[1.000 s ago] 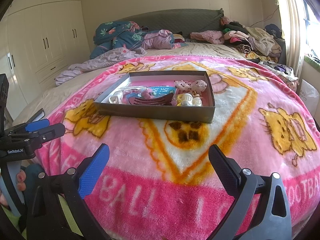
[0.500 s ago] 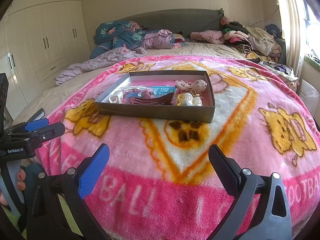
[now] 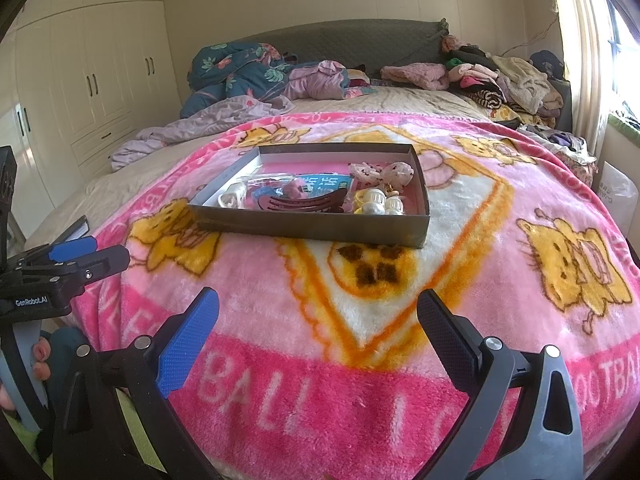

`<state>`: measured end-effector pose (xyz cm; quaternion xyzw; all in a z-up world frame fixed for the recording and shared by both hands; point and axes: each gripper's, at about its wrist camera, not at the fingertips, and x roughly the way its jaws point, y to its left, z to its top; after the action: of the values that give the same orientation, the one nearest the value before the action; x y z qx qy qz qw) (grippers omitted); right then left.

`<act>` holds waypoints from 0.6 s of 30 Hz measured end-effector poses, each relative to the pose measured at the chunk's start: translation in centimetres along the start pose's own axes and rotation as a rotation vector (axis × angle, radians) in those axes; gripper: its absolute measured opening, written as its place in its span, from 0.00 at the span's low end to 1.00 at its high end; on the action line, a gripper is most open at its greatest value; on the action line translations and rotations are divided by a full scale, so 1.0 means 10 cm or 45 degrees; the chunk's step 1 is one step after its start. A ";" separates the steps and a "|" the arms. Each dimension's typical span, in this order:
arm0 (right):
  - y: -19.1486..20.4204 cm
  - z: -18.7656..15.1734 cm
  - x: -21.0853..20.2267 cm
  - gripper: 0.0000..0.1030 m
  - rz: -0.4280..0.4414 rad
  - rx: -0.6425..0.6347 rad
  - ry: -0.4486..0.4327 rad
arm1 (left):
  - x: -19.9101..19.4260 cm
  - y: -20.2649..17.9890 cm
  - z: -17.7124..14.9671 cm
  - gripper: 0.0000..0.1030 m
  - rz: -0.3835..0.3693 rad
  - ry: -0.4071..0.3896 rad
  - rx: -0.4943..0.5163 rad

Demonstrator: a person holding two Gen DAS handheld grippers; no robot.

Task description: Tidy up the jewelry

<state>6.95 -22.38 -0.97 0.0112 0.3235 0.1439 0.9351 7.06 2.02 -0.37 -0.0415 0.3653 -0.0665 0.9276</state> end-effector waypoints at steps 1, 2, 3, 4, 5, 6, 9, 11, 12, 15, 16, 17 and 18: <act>0.00 -0.01 0.00 0.94 0.002 -0.001 0.001 | 0.00 0.02 0.01 0.89 0.001 0.000 -0.001; 0.00 -0.01 0.00 0.94 0.001 -0.002 0.001 | 0.00 0.01 0.00 0.89 0.000 0.001 0.001; 0.00 -0.01 0.00 0.94 0.000 -0.002 0.000 | 0.00 0.01 0.00 0.89 -0.001 0.002 0.002; 0.00 -0.01 0.00 0.94 -0.001 -0.001 -0.001 | 0.00 -0.01 0.00 0.89 -0.001 0.002 0.001; -0.01 -0.01 0.00 0.94 -0.001 0.000 -0.001 | 0.00 0.00 0.00 0.89 -0.002 0.003 0.002; -0.01 -0.01 0.00 0.94 -0.002 0.002 -0.001 | 0.00 0.01 0.00 0.89 0.000 0.004 0.004; -0.03 -0.02 0.00 0.94 -0.006 0.001 0.005 | 0.00 0.05 0.02 0.89 0.005 0.004 0.010; -0.03 -0.02 0.01 0.94 -0.008 -0.003 0.008 | 0.01 0.04 0.02 0.89 0.003 0.001 0.006; -0.04 -0.02 0.01 0.94 -0.008 -0.004 0.011 | 0.01 0.03 0.01 0.89 0.003 0.002 0.006; -0.05 -0.02 0.02 0.94 -0.011 -0.006 0.010 | 0.01 0.05 0.01 0.89 0.000 0.002 0.006; -0.05 -0.02 0.02 0.94 -0.011 -0.004 0.013 | 0.01 0.02 0.01 0.89 0.001 0.003 0.003; -0.05 -0.02 0.01 0.94 -0.011 -0.005 0.014 | 0.01 0.05 0.01 0.89 -0.006 0.006 0.002; -0.05 -0.02 0.01 0.94 -0.012 -0.006 0.012 | 0.02 0.06 0.01 0.89 -0.007 0.008 0.002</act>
<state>7.04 -22.84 -1.30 0.0068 0.3276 0.1404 0.9343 7.34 2.61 -0.46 -0.0417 0.3678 -0.0695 0.9264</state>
